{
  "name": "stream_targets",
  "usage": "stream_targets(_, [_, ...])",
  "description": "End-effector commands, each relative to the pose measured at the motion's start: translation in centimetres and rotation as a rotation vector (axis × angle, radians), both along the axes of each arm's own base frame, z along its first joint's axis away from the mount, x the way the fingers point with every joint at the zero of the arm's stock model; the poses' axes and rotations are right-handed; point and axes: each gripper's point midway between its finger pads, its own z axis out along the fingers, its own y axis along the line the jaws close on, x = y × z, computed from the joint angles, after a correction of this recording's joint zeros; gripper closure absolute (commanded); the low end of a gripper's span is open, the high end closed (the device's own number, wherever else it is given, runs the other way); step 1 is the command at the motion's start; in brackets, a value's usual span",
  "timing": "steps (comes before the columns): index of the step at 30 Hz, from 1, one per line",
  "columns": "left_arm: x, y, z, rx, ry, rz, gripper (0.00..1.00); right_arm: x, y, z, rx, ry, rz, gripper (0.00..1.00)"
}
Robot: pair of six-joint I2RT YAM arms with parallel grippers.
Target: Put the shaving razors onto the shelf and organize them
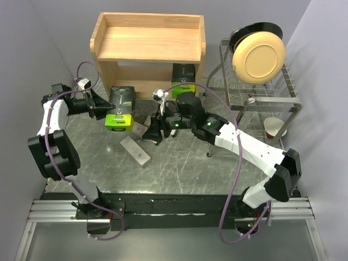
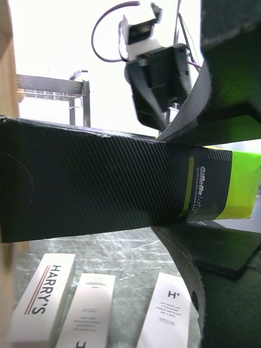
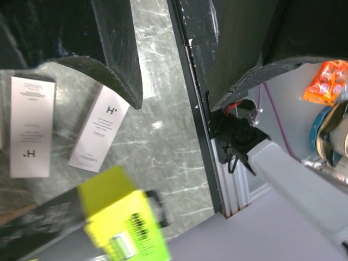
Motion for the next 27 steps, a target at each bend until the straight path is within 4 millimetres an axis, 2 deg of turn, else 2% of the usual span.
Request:
stream_targets(1, [1.5,-0.2,2.6,-0.088,-0.015,-0.016,0.75,0.1,2.0,1.6,0.029,-0.106,0.012,0.43])
stream_targets(3, [2.1,0.0,2.3,-0.090,0.009,-0.004,0.74,0.9,2.5,1.9,0.017,-0.146,-0.033,0.44])
stream_targets(4, [2.2,0.0,2.4,-0.093,0.018,-0.001,0.73,1.0,3.1,1.4,0.004,-0.151,-0.041,0.50])
stream_targets(6, [2.6,0.2,2.4,-0.087,0.017,0.002,0.73,1.7,3.7,1.9,0.014,-0.163,-0.076,0.61])
stream_targets(7, [2.7,0.2,2.4,-0.085,0.014,0.003,0.73,2.0,4.4,1.3,0.006,-0.153,-0.079,0.68])
stream_targets(9, [2.8,0.3,2.6,-0.088,0.020,0.009,0.72,2.6,5.1,2.0,0.024,-0.153,-0.101,0.74])
stream_targets(10, [2.8,0.2,2.7,-0.090,0.021,0.008,0.72,3.1,5.8,1.3,0.009,-0.148,-0.112,0.76])
stream_targets(11, [3.0,0.2,2.7,-0.087,0.009,0.009,0.72,3.4,6.3,2.1,0.023,-0.158,-0.119,0.76])
stream_targets(12, [3.1,0.3,2.9,-0.096,0.027,0.014,0.72,3.6,6.7,2.0,0.021,-0.160,-0.121,0.76])
stream_targets(13, [3.2,0.3,2.9,-0.095,0.025,0.017,0.71,4.1,7.3,1.0,0.002,-0.157,-0.129,0.76])
stream_targets(14, [3.5,0.4,3.1,-0.089,0.011,0.022,0.71,4.2,7.8,1.5,0.007,-0.165,-0.129,0.77])
stream_targets(16, [3.8,0.5,3.2,-0.090,0.028,0.037,0.70,4.9,8.5,0.4,-0.016,-0.162,-0.139,0.78])
stream_targets(23, [5.0,1.0,3.0,-0.102,0.054,0.077,0.67,7.9,9.5,-0.6,-0.052,-0.205,-0.235,0.82])
stream_targets(24, [5.1,1.0,3.0,-0.105,0.059,0.079,0.66,8.4,9.8,-1.5,-0.066,-0.205,-0.245,0.82])
stream_targets(26, [5.3,1.0,2.9,-0.107,0.071,0.084,0.64,9.3,10.1,-0.9,-0.056,-0.230,-0.264,0.83])
stream_targets(27, [5.2,1.0,2.8,-0.116,0.089,0.086,0.64,9.8,10.4,-1.4,-0.063,-0.234,-0.272,0.85])
